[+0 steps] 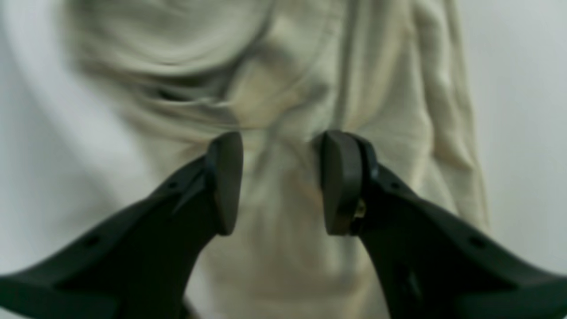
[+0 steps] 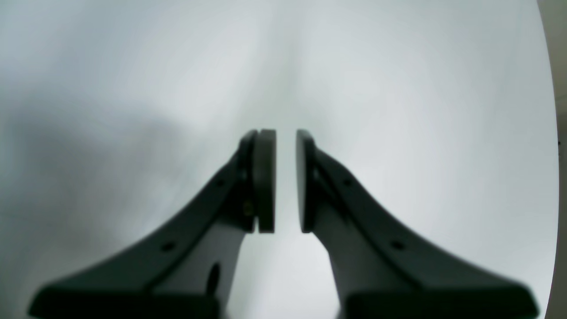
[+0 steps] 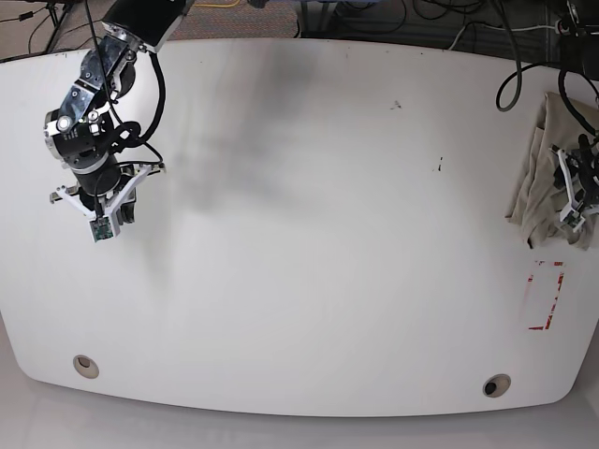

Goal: Layout the t-shirt on the table in an organized manner, then fold the t-shirt properly
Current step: 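Grasp the folded shirt with the left gripper and carry it to the table edge, then release the shirt at the table edge and raise the left gripper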

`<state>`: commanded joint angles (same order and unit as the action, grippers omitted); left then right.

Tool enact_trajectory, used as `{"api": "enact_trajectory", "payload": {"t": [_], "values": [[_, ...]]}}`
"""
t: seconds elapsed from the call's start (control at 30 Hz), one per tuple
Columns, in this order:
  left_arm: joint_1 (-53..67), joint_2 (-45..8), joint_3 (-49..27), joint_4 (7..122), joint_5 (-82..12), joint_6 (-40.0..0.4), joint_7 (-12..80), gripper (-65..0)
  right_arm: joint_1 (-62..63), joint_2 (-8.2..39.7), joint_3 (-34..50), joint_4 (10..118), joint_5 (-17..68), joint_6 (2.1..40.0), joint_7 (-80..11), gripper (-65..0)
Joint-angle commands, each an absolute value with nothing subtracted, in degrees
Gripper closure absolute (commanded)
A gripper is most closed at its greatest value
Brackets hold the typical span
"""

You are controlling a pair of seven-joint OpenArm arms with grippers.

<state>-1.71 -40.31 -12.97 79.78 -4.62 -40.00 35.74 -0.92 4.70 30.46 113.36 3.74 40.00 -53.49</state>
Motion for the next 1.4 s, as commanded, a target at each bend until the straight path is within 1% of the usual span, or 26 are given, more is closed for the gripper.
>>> {"api": "enact_trajectory", "payload": {"t": [0.1, 0.2, 0.37, 0.4, 0.43, 0.47, 0.53, 0.57, 0.67, 0.73, 0.87, 1.1, 1.23, 1.4], "values": [[-1.54, -35.12, -16.22, 87.08, -4.18, -40.00, 35.65, -26.2, -2.42, 4.97, 28.53, 113.54, 3.47, 40.00, -51.74, -7.3], [0.04, -30.37, -17.71, 93.41, -4.09, -40.00, 35.56, -26.2, -4.26, 4.97, 27.74, 113.89, 3.30, 40.00, -47.60, -7.3], [0.66, -22.20, -17.63, 100.00, -4.09, -40.00, 33.63, -26.2, -6.29, 4.88, 25.54, 113.63, -2.33, 40.00, -39.60, -7.3], [0.84, -19.74, -17.63, 101.05, -4.09, -38.90, 31.69, -26.2, -6.99, 4.88, 24.84, 113.63, -4.18, 40.00, -37.14, -7.3], [1.01, -18.86, -17.63, 101.41, -4.09, -38.11, 30.81, -26.2, -7.34, 4.88, 24.66, 113.63, -4.79, 40.00, -36.09, -7.3], [2.07, -16.40, -17.63, 101.93, -3.91, -36.09, 27.56, -26.2, -8.13, 4.79, 24.13, 113.54, -6.02, 40.00, -33.36, -7.3], [3.74, -14.11, -17.63, 102.11, -2.95, -33.98, 23.34, -26.2, -9.10, 4.79, 24.04, 113.54, -6.90, 40.00, -30.37, -7.3], [4.97, -12.09, -17.63, 102.11, -1.80, -32.57, 19.21, -26.2, -9.89, 4.79, 24.13, 113.54, -6.90, 40.00, -28.26, -7.3], [7.78, -7.60, -17.54, 102.11, 0.84, -30.29, 11.56, -26.2, -11.91, 4.79, 24.22, 113.54, -6.81, 40.00, -25.19, -7.3], [9.71, -5.49, -17.54, 102.11, 2.33, -29.58, 7.78, -26.2, -13.41, 4.79, 24.22, 113.80, -6.81, 40.00, -23.96, -7.3], [14.55, -2.77, -17.54, 102.81, 4.09, -29.41, 3.65, -26.2, -17.45, 3.65, 24.22, 114.24, -6.81, 40.00, -21.32, -7.1], [26.86, -1.01, -17.63, 107.74, 3.91, -29.41, 3.56, -26.2, -25.71, -0.57, 26.77, 115.21, -6.73, 40.00, -18.59, -7.1], [35.47, 0.31, -17.63, 110.73, 3.91, -29.67, 3.38, -26.2, -31.43, -1.36, 26.95, 115.21, -2.95, 40.00, -18.42, -7.1], [45.67, 0.48, -16.84, 111.87, 3.82, -29.67, 3.21, -26.2, -38.46, -1.63, 26.95, 115.30, 1.80, 40.00, -18.51, -7.1]]}}
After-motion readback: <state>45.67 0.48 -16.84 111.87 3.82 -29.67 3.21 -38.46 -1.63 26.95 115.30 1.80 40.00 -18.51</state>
